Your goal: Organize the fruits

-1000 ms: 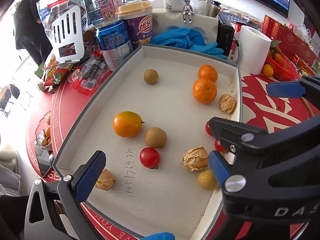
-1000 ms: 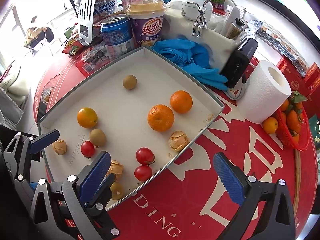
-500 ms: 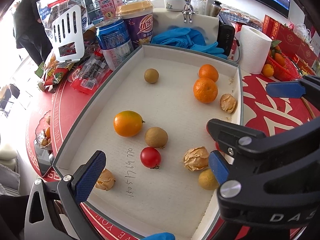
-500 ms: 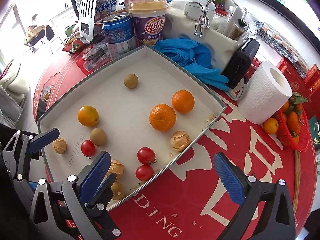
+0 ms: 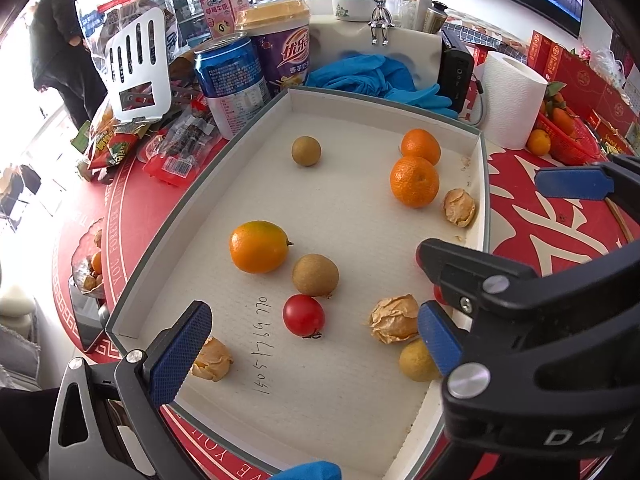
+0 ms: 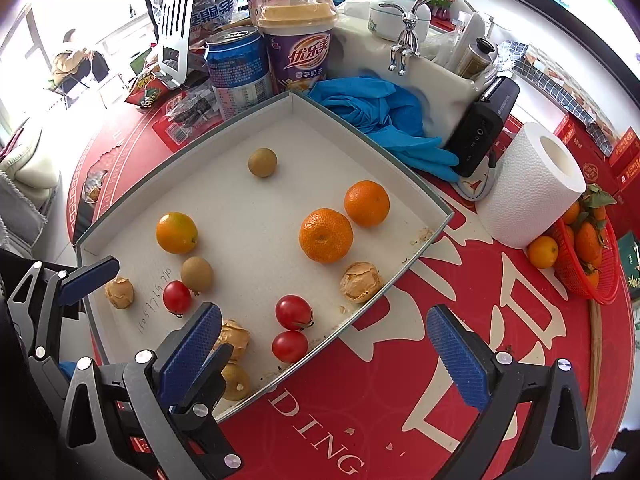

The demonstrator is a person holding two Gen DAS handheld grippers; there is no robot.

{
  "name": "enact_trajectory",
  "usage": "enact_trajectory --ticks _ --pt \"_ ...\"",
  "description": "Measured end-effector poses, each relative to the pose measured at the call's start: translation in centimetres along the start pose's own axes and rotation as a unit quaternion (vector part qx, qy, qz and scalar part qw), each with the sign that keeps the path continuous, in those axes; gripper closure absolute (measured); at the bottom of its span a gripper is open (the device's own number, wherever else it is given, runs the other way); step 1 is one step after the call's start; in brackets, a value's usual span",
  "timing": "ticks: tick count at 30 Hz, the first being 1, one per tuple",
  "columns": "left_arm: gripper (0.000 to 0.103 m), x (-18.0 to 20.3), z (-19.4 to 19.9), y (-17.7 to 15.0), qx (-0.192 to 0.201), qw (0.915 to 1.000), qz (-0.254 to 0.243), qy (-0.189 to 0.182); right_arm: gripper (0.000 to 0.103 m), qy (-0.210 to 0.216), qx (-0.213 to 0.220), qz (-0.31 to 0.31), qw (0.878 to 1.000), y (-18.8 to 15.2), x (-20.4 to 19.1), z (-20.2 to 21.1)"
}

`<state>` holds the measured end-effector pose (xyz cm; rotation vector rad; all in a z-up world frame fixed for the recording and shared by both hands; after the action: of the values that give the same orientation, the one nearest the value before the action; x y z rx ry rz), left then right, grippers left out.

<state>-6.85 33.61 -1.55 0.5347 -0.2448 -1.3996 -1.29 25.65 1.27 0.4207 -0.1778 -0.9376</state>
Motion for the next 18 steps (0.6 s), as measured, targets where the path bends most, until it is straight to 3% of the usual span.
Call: enact_trajectory --ticks 18 --pt "0.000 0.19 0.07 -0.08 -0.001 1.0000 -0.005 -0.004 0.000 -0.011 0.004 0.009 1.000 -0.22 -0.08 -0.02"
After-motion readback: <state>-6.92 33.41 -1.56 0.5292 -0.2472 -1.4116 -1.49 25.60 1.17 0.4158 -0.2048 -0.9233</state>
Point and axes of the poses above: each gripper's, at about its wrist camera, not at the fingertips, and z roughly against the way its jaws point, x to its right, y to its top, the point moved 5 cm from there along -z, roughly the way its jaws point, and after that the axes turned 7 degrees about -z, right-handed, at the moved point
